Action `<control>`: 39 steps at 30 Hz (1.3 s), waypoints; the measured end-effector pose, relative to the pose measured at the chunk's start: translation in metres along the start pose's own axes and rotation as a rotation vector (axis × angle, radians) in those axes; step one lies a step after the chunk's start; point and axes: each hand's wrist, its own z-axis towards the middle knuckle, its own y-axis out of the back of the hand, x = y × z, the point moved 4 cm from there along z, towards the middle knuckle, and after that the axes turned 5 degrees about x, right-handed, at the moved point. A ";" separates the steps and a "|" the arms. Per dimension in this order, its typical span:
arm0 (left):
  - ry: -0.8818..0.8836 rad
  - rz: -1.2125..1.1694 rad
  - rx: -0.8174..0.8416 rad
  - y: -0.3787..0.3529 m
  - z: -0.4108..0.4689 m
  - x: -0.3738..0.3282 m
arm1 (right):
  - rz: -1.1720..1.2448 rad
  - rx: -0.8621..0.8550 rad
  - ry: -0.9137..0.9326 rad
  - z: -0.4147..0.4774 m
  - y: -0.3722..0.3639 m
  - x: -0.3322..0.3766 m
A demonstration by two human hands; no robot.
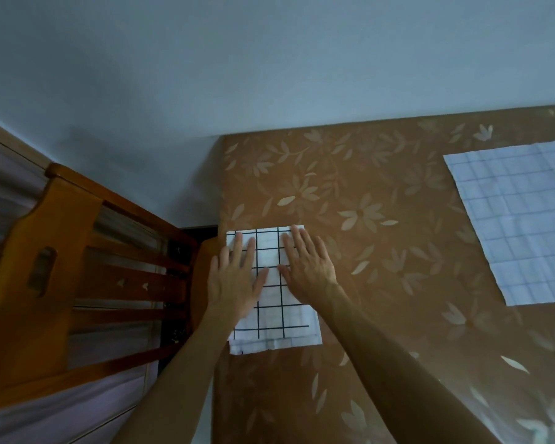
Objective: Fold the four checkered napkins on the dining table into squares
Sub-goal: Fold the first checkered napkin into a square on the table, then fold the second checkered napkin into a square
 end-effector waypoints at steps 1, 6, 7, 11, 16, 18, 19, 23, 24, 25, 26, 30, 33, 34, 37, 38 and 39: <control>0.015 0.014 0.001 0.001 0.005 0.000 | -0.012 0.003 -0.001 0.001 -0.001 -0.003; 0.041 -0.023 -0.030 -0.012 0.006 0.005 | -0.005 -0.069 -0.007 -0.003 -0.010 -0.014; 0.033 -0.051 -0.039 -0.014 0.006 0.006 | -0.011 -0.088 -0.007 -0.004 -0.012 -0.015; 0.017 -0.125 -0.078 -0.016 0.007 0.008 | 0.021 -0.175 -0.038 -0.006 -0.016 -0.010; -0.084 -0.126 -0.116 -0.022 -0.010 -0.002 | 0.141 -0.275 0.097 -0.011 -0.024 0.024; -0.079 -0.149 -0.065 -0.027 -0.011 0.003 | 0.130 -0.231 0.135 -0.012 -0.032 0.027; -0.067 -0.155 -0.053 -0.028 -0.010 0.007 | 0.127 -0.222 0.122 -0.012 -0.034 0.025; -0.061 -0.135 -0.048 -0.024 -0.008 0.013 | 0.157 -0.215 0.020 -0.006 -0.027 0.014; -0.050 -0.127 -0.042 -0.023 -0.008 0.012 | 0.156 -0.214 0.002 -0.005 -0.025 0.011; -0.035 -0.124 -0.030 -0.021 -0.008 0.011 | 0.146 -0.204 -0.001 -0.005 -0.023 0.008; -0.017 -0.127 -0.024 -0.018 -0.007 0.008 | 0.137 -0.190 0.002 -0.006 -0.021 0.005; -0.023 -0.119 -0.067 0.009 0.000 -0.015 | 0.204 -0.217 -0.061 -0.022 -0.002 -0.021; -0.085 -0.167 -0.071 0.030 0.012 -0.051 | 0.236 -0.273 -0.167 -0.045 0.006 -0.065; -0.115 -0.185 -0.067 0.035 0.016 -0.066 | 0.228 -0.282 -0.204 -0.054 0.007 -0.082; -0.209 -0.205 -0.036 0.045 0.024 -0.119 | 0.234 -0.289 -0.339 -0.084 0.010 -0.139; -0.248 -0.205 -0.033 0.047 0.025 -0.139 | 0.237 -0.295 -0.384 -0.096 0.011 -0.158; -0.284 -0.203 -0.033 0.050 0.026 -0.160 | 0.236 -0.307 -0.427 -0.108 0.011 -0.177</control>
